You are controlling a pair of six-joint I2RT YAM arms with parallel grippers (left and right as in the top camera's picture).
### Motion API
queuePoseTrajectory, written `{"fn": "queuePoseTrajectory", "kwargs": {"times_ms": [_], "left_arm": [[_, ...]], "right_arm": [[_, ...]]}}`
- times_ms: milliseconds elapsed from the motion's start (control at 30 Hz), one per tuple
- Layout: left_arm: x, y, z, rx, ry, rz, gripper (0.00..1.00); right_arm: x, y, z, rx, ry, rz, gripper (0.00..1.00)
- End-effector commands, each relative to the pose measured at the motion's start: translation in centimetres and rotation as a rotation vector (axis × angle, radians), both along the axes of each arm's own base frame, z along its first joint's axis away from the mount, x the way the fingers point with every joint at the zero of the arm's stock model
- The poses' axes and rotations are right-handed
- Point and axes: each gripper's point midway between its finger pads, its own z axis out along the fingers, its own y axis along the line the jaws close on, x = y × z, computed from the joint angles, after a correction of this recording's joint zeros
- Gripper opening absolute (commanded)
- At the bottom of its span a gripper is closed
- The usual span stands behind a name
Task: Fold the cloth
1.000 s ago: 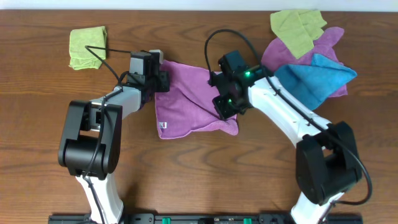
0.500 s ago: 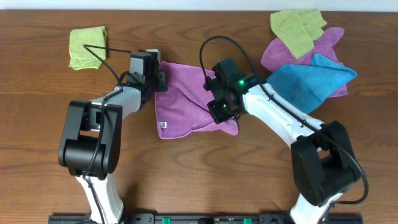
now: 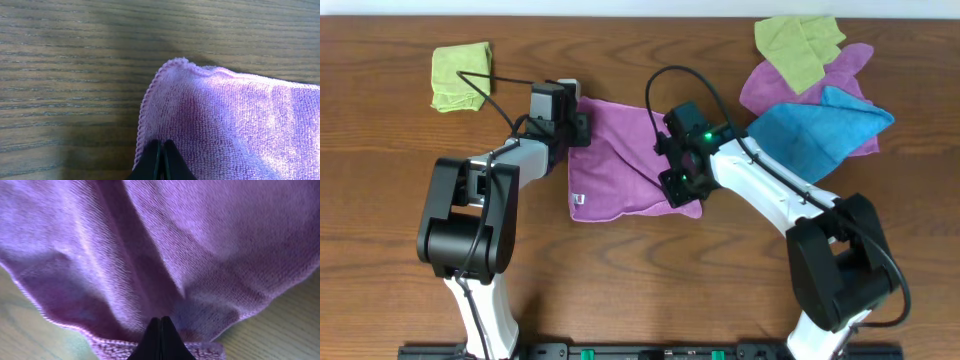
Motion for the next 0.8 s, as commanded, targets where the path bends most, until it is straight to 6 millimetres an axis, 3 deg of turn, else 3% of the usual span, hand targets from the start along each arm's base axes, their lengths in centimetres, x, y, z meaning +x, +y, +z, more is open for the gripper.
{"fn": "queuePoseTrajectory", "kwargs": {"times_ms": [0, 433, 500, 767], "left_arm": [[-1.6, -0.1, -3.5, 0.028, 0.085, -0.021, 0.06], [-1.5, 0.2, -3.5, 0.039, 0.083, -0.011, 0.06], [-1.5, 0.3, -3.5, 0.043, 0.083, -0.007, 0.06], [-1.3, 1.0, -3.5, 0.060, 0.079, 0.008, 0.06]], "right_arm": [[-0.7, -0.2, 0.2, -0.007, 0.012, -0.020, 0.02], [-7.2, 1.2, -0.1, -0.090, 0.165, 0.109, 0.02], [-7.1, 1.4, 0.0, -0.086, 0.155, 0.109, 0.02], [-2.7, 0.7, 1.3, -0.066, 0.000, 0.010, 0.02]]}}
